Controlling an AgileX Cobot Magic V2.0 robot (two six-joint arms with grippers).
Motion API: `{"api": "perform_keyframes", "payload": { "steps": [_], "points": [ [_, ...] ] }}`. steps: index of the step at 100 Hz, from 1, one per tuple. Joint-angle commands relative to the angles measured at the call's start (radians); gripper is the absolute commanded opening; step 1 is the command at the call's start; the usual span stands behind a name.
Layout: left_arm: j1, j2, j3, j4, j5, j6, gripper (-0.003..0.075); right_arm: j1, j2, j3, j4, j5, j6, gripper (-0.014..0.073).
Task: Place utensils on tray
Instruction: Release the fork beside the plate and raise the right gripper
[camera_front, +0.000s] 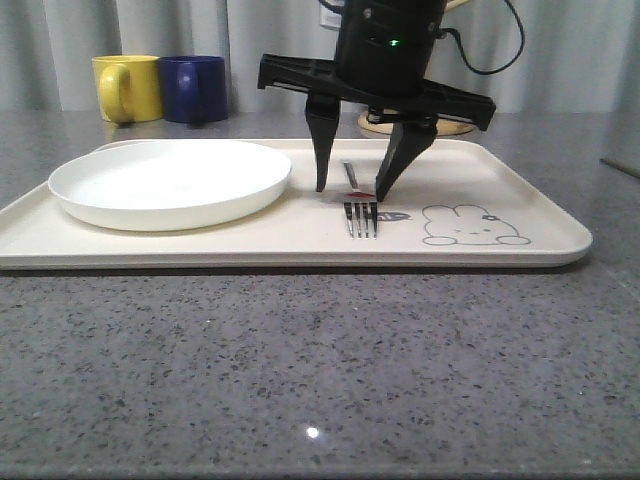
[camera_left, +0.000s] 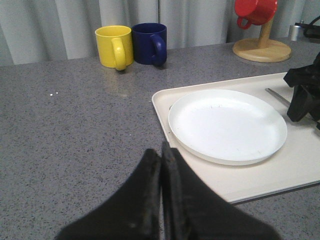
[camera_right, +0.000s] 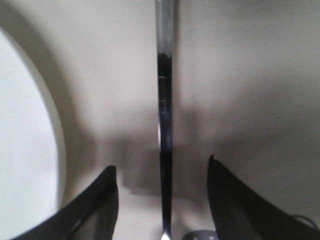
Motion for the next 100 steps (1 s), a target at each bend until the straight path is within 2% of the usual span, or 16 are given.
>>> {"api": "perform_keyframes", "payload": {
  "steps": [1,23,37,64,84,100],
  "points": [
    [-0.007,0.01,-0.028,-0.003,-0.073,-0.003,-0.0019,-0.003,-0.079,-0.026,-0.035,-0.013,-0.005,0.0462],
    [-0.007,0.01,-0.028,-0.003,-0.073,-0.003,-0.0019,-0.016,-0.198,-0.026,-0.139,0.052,-0.105,0.0462],
    [-0.007,0.01,-0.028,-0.003,-0.073,-0.003,-0.0019,-0.076,-0.253,-0.024,-0.171,0.14,-0.183,0.0462],
    [-0.007,0.01,-0.028,-0.003,-0.073,-0.003,-0.0019,-0.287,-0.27,-0.002,-0.135,0.256,-0.378,0.0462],
    [-0.007,0.01,-0.028,-0.003,-0.073,-0.003,-0.0019,-0.473,-0.27,0.089,-0.055,0.251,-0.493,0.0462],
    [-0.007,0.01,-0.028,-0.003,-0.073,-0.003,-0.0019,-0.577,-0.245,0.124,0.019,0.264,-0.605,0.0462]
  ]
}}
